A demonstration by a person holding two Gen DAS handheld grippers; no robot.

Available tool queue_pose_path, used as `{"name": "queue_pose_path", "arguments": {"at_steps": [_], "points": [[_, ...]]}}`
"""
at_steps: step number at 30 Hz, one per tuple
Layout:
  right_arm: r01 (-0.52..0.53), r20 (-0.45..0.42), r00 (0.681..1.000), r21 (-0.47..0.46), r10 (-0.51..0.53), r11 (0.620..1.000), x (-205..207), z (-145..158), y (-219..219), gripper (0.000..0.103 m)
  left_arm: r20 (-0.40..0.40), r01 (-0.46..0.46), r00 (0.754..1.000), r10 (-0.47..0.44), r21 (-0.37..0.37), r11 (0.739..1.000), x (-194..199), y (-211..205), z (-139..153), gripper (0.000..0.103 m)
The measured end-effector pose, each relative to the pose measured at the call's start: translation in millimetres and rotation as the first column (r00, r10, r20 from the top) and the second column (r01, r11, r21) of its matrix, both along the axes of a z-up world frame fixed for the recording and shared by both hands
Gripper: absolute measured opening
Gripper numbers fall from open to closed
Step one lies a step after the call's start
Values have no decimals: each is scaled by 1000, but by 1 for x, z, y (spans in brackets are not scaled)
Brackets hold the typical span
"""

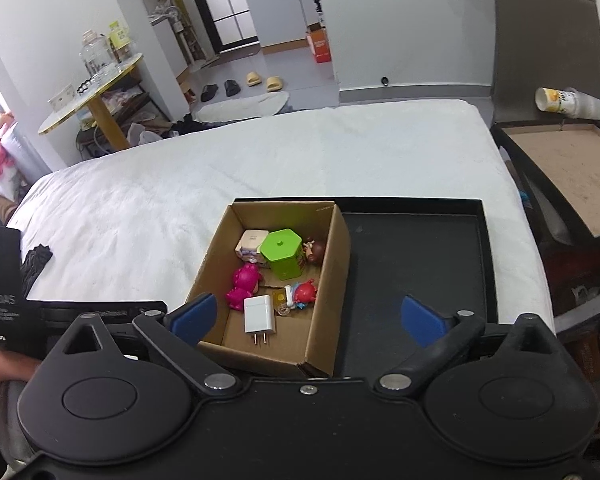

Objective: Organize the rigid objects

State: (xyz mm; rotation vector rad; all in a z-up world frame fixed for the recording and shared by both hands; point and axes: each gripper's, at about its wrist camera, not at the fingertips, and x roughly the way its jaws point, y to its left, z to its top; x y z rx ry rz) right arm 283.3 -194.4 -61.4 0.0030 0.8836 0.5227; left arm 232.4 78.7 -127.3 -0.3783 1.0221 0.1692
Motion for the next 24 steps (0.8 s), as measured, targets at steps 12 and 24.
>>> {"name": "queue_pose_path", "arguments": {"at_steps": [12,24], "points": [[128,90,987,55,-133,990,-31,30,-29,103,119,92,988,-100,70,993,-27,-18,65,84],[114,124,985,79,-123,990,-70,46,-35,103,223,95,969,-102,43,995,-77,-26,112,95]]}}
